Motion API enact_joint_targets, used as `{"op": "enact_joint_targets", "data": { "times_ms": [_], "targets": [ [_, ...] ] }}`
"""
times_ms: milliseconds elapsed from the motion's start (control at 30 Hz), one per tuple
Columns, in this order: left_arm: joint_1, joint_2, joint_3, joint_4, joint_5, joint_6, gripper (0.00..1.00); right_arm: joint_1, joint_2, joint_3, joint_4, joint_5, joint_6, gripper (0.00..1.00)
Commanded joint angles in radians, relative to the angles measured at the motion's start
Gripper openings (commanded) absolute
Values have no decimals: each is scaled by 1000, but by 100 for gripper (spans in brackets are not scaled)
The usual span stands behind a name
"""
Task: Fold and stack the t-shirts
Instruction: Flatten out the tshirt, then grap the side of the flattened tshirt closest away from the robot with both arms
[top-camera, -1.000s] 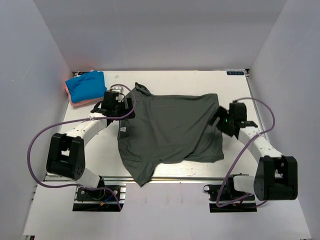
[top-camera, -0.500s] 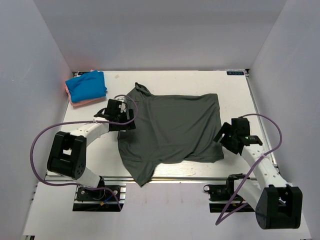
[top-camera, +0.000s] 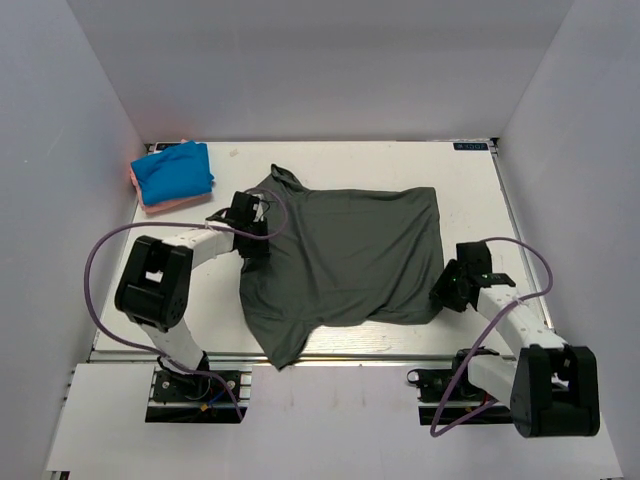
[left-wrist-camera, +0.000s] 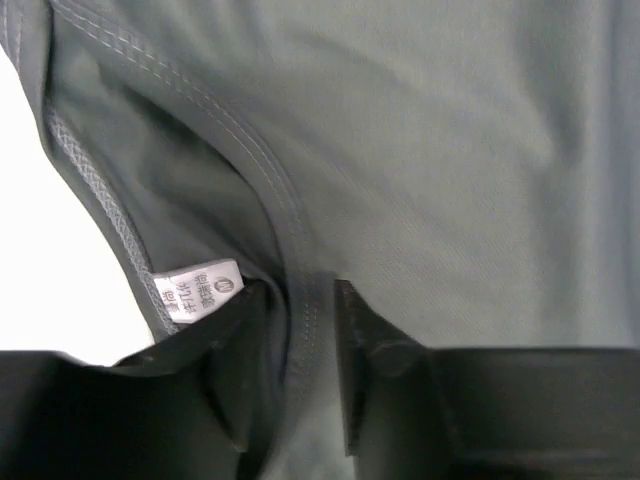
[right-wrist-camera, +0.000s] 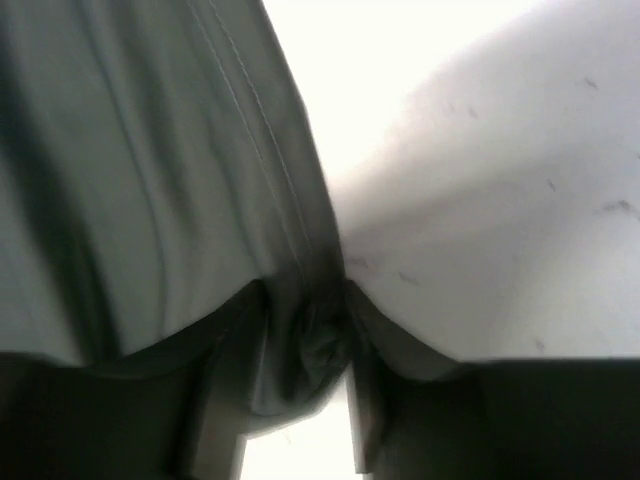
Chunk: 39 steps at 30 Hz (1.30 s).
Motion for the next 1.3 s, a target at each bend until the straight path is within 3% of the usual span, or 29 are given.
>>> {"op": "enact_joint_targets", "data": {
  "times_ms": [0,67,100,167,400,500,600,700,733,800,833,867,1133,1267],
  "targets": [
    [-3,73,34,-18,-17,-17,38,3,121,-10,94,1,7,39],
    [-3,124,78,-18,-17,-17,30,1,158,24,124,16,15,24],
    [-3,141,95,-27,-26,-17,16,3,202,33,129,30,14,13],
    [10,190,147,-38,-35,-29,0,-2,235,79,134,68,14,10],
    [20,337,373,-118,-137,-50,0,-8,379,217,75,214,20,6],
    [31,384,450,-156,-126,-60,0,-6,419,268,39,190,11,16],
    [31,345,402,-133,-83,-69,0,-8,389,267,22,161,-3,24],
    [31,232,312,-92,-71,-69,27,-8,301,250,5,147,-29,45],
    [31,198,274,-73,-58,-69,63,-6,257,248,2,141,-34,54],
    [31,131,240,-43,-58,-69,77,-6,209,237,-9,124,-49,60],
    [31,64,208,-32,-58,-69,93,-8,141,234,-24,121,-54,64],
    [31,30,192,-9,-58,-69,100,-3,126,231,-34,122,-52,64],
    [11,-245,28,-27,-6,-89,100,-6,-4,170,-93,108,-60,66],
    [-10,-399,-139,65,164,-66,100,-8,28,147,-52,113,-52,59]
  ]
}}
